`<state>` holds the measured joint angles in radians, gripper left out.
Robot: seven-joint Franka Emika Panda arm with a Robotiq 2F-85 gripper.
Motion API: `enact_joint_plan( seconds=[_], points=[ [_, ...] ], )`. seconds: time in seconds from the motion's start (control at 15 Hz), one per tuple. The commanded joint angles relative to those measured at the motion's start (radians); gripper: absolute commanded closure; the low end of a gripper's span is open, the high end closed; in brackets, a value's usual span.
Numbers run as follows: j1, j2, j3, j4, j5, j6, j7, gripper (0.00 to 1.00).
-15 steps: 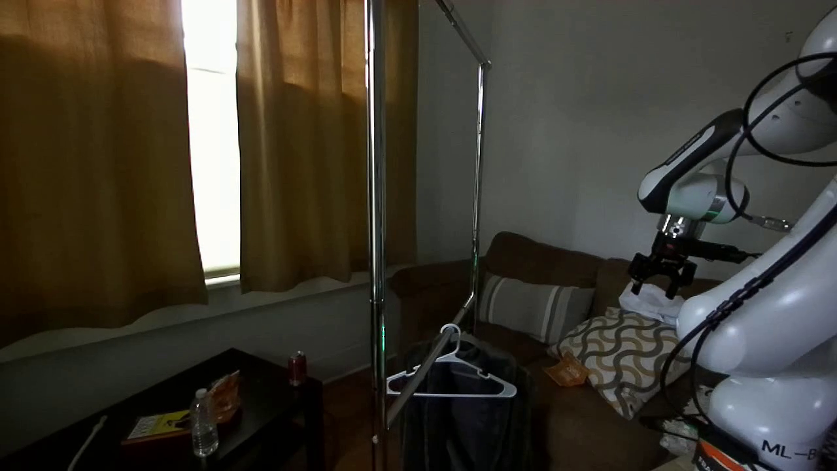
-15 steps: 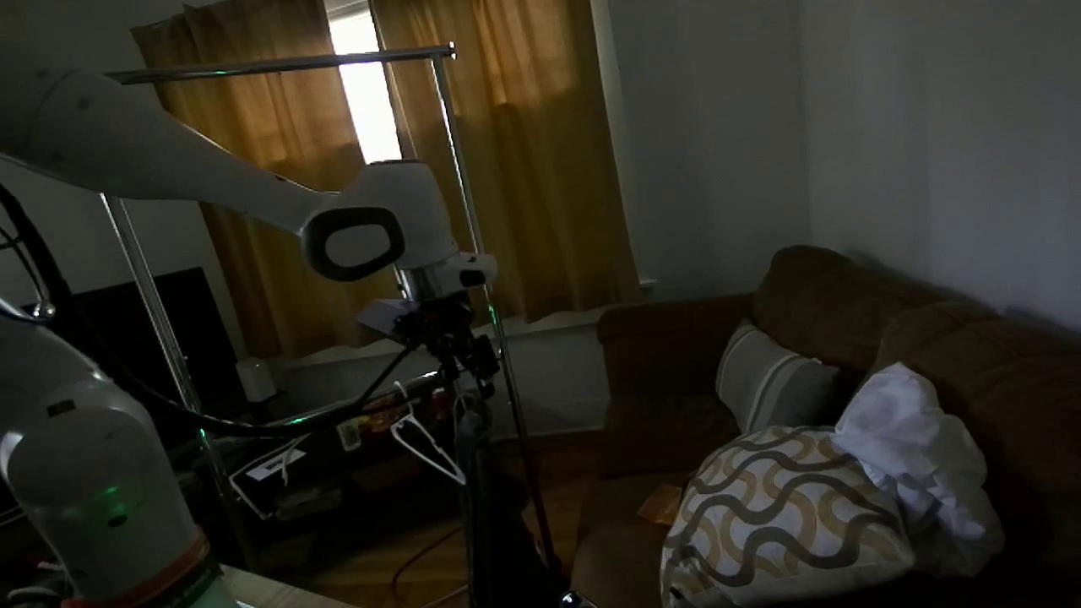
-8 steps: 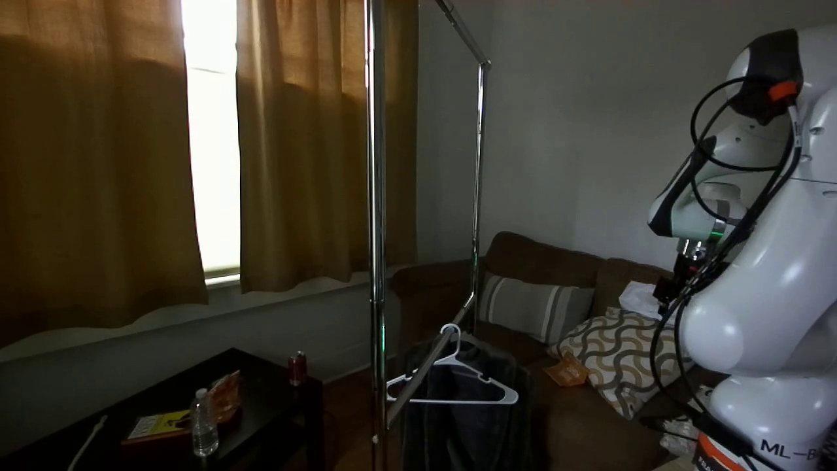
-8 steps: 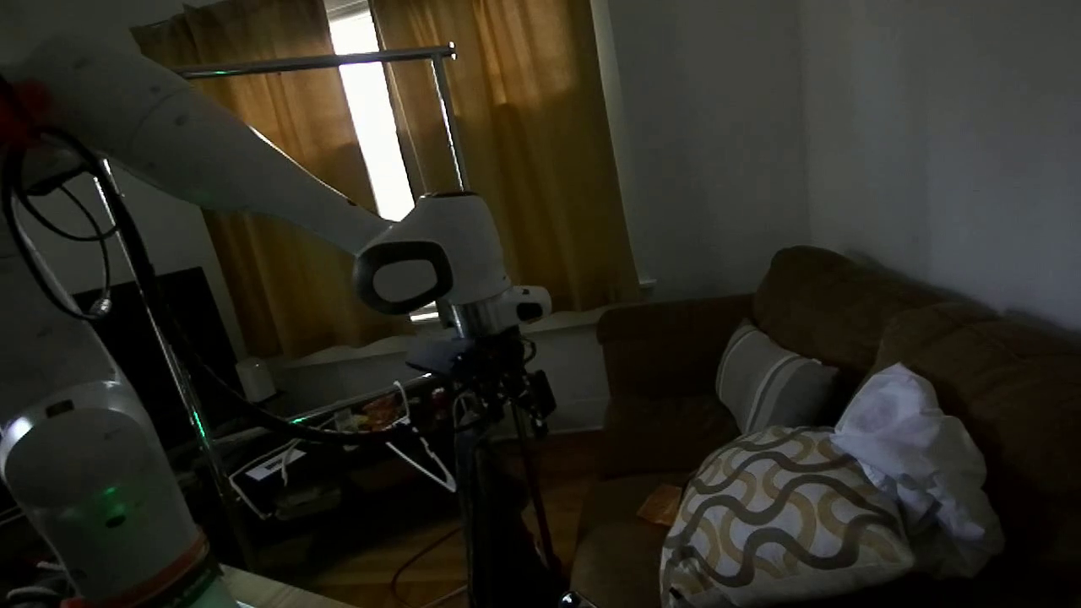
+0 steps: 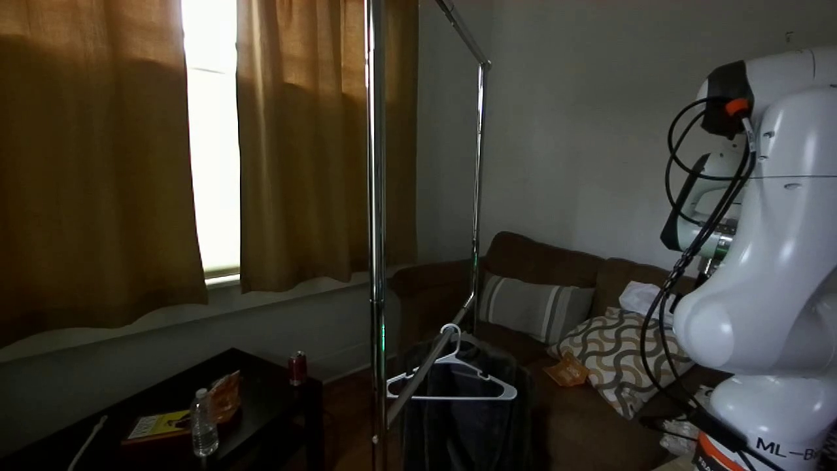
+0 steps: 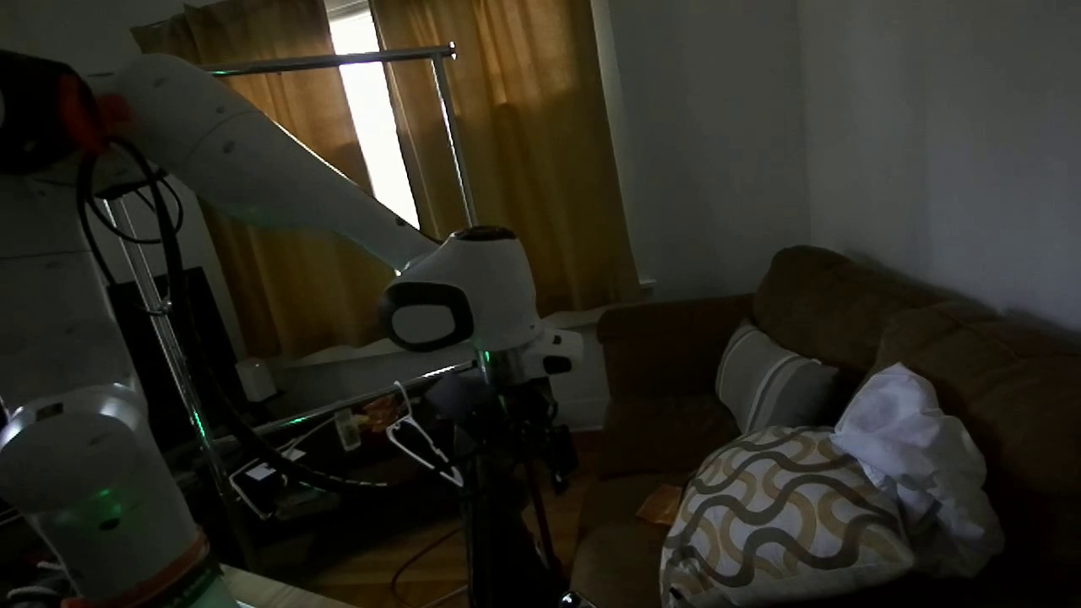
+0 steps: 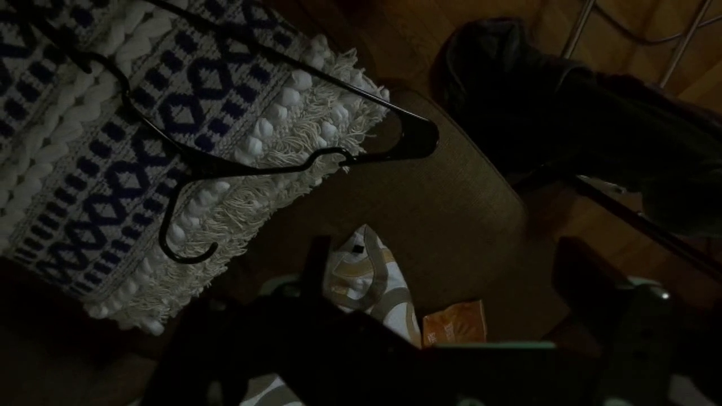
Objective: Put the coat hanger on the bottom rack
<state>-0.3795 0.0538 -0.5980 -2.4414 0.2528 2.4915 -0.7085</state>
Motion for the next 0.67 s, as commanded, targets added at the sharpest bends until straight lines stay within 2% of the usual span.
enact_joint_plan(
  seconds=[0.0,0.07,0.2,0.47,0.6],
  points=[
    [-0.039,-0.002,0.039,0.001,-0.008,-0.001,0.007,0.00],
    [-0.039,-0.002,0.039,0.003,-0.007,-0.001,0.007,0.00],
    [-0.060,0.098,0.038,0.069,0.051,-0.045,0.018,0.00],
    [-0.168,0.225,0.095,0.141,0.233,-0.052,0.013,0.00],
    [-0.225,0.288,0.137,0.173,0.288,-0.021,0.034,0.00]
  ],
)
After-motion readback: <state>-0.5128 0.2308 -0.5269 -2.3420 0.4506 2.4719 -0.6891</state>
